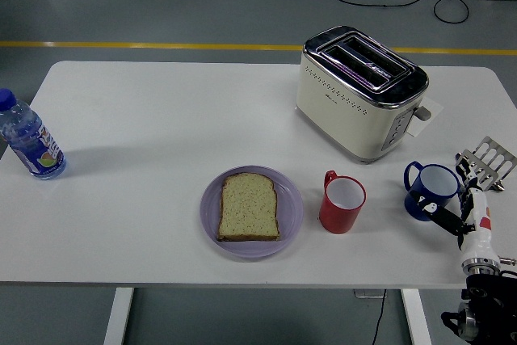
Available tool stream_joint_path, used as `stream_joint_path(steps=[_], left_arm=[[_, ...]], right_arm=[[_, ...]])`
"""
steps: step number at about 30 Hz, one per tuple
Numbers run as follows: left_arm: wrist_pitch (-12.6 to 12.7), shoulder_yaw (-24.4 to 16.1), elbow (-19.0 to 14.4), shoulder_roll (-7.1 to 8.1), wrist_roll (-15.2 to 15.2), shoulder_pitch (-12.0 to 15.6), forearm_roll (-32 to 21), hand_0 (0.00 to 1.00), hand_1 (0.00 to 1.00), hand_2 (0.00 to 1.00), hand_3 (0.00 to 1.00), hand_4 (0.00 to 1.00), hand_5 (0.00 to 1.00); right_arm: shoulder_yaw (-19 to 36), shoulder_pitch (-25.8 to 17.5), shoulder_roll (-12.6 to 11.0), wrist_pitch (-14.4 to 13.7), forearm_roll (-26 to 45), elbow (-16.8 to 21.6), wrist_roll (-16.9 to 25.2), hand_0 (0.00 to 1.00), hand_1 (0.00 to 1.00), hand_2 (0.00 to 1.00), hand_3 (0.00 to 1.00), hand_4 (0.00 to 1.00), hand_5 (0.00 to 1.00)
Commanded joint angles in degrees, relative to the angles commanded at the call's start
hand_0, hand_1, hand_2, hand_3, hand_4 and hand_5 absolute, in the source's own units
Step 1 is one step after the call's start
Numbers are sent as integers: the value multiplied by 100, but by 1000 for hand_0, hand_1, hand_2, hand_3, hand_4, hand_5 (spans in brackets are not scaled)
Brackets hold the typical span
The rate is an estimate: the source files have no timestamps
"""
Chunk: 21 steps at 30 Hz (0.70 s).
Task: Pick up the cup,pour liquid into bread,place the cup on the desk
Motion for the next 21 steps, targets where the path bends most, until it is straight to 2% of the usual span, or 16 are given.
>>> stream_joint_path(steps=[12,21], left_arm=[[0,-16,0,-4,0,-4,4,652,619,611,527,306,757],[2,-40,-4,-4,-1,-30,12,653,619,610,526,305,750]], right_arm=[[-50,150,45,-71,-8,-224,-38,937,859,930,998,998,90],[-112,326,115,-64,108,-457,-2,919,826,917,976,998,84]])
